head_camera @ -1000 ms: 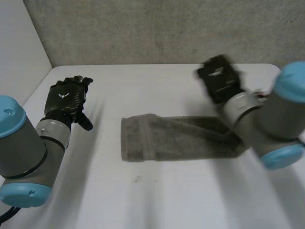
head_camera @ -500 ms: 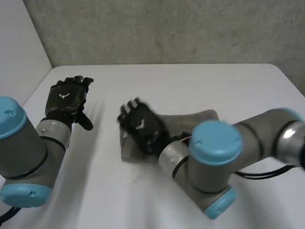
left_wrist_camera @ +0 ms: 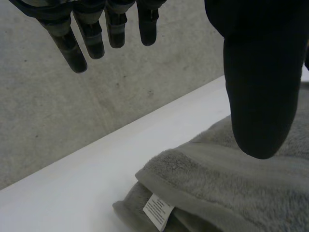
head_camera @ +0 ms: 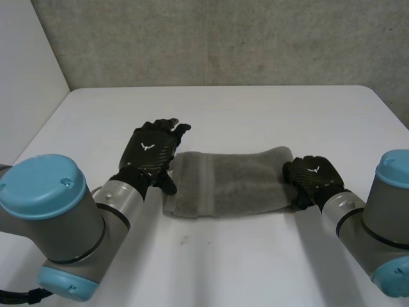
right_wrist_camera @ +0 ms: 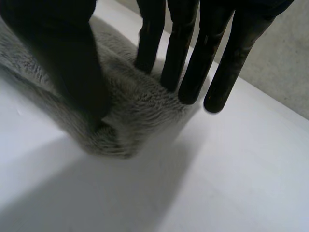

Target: Fold the laundry

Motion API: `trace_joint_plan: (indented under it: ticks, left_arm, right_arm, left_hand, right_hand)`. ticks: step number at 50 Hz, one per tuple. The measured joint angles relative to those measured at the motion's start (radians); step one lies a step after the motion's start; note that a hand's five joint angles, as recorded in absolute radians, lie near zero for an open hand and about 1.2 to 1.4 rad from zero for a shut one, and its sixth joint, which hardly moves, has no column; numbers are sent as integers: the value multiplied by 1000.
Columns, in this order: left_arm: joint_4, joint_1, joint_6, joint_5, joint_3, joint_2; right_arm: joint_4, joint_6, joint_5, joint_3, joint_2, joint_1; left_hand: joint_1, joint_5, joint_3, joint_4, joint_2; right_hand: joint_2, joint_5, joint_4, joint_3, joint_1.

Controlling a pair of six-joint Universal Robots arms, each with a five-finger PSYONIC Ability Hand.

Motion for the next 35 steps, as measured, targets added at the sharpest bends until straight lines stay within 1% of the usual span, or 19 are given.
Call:
trace_joint_plan:
  ticks: [1, 2, 3, 9, 12, 17, 18, 21, 23, 27, 30, 31, 32, 33, 34, 35]
  left_arm:
    - [1, -1, 0, 0, -1, -1]
    - [3, -2, 0, -1, -2, -1]
    - [5, -1, 0, -2, -4, -1]
    - [7, 17, -1, -20, -21, 10]
    - [6, 31, -2, -37, -27, 19]
    - [1, 62, -7, -77, -32, 40]
    - [0, 71, -9, -87, -32, 45]
    - [-3, 84, -10, -99, -33, 51]
    - [-4, 91, -10, -104, -34, 54]
    - [-6, 97, -11, -108, -35, 57]
    - [-6, 98, -11, -108, -37, 57]
    - [-6, 98, -11, -107, -37, 57]
    - [-5, 97, -11, -106, -36, 57]
    - [-5, 97, -11, -106, -35, 57]
    - [-5, 97, -11, -106, -35, 57]
    - [-5, 97, -11, -105, -33, 57]
  right_arm:
    - [-9, -7, 0, 0, 9, -3]
    - [-18, -14, 1, -1, 18, -5]
    - [-35, -33, 3, -8, 34, -9]
    - [-62, -107, 17, -84, 54, -2]
    - [-61, -137, 25, -134, 47, 23]
    - [-52, -189, 27, -269, 50, 203]
    - [-49, -198, 24, -300, 65, 261]
    - [-46, -214, 18, -345, 104, 363]
    - [-42, -237, 6, -375, 154, 446]
    - [-40, -283, -16, -401, 235, 537]
    - [-40, -314, -22, -408, 275, 569]
    - [-40, -317, -18, -407, 277, 574]
    - [-39, -312, -5, -406, 267, 574]
    - [-38, -298, 13, -403, 248, 569]
    - [-38, -298, 13, -403, 248, 569]
    - [-34, -274, 34, -397, 221, 559]
  left_hand:
    - [0, 0, 0, 0, 0]
    - [0, 0, 0, 0, 0]
    - [0, 0, 0, 0, 0]
    - [0, 0, 0, 0, 0]
    - [0, 0, 0, 0, 0]
    - [0, 0, 0, 0, 0]
    - [0, 0, 0, 0, 0]
    - [0, 0, 0, 0, 0]
    - [0, 0, 0, 0, 0]
    - [0, 0, 0, 0, 0]
    - [0, 0, 0, 0, 0]
    - [0, 0, 0, 0, 0]
    - [0, 0, 0, 0, 0]
    - [0, 0, 0, 0, 0]
    - [0, 0, 0, 0, 0]
    - [0, 0, 0, 0, 0]
  right_hand:
    - [72, 70, 72, 70, 46]
    - [193, 183, 187, 185, 110]
    - [238, 240, 251, 247, 128]
    - [243, 263, 277, 269, 128]
    - [248, 270, 277, 268, 128]
    - [251, 285, 279, 269, 142]
    - [251, 285, 280, 268, 142]
    - [251, 287, 280, 269, 142]
    - [251, 288, 280, 269, 142]
    - [248, 286, 275, 265, 142]
    - [175, 242, 199, 187, 122]
    - [54, 138, 86, 85, 6]
    - [54, 138, 86, 85, 6]
    - [-156, -76, -138, -137, -212]
    - [-156, -76, -138, -137, -212]
    - [-471, -369, -432, -448, -470]
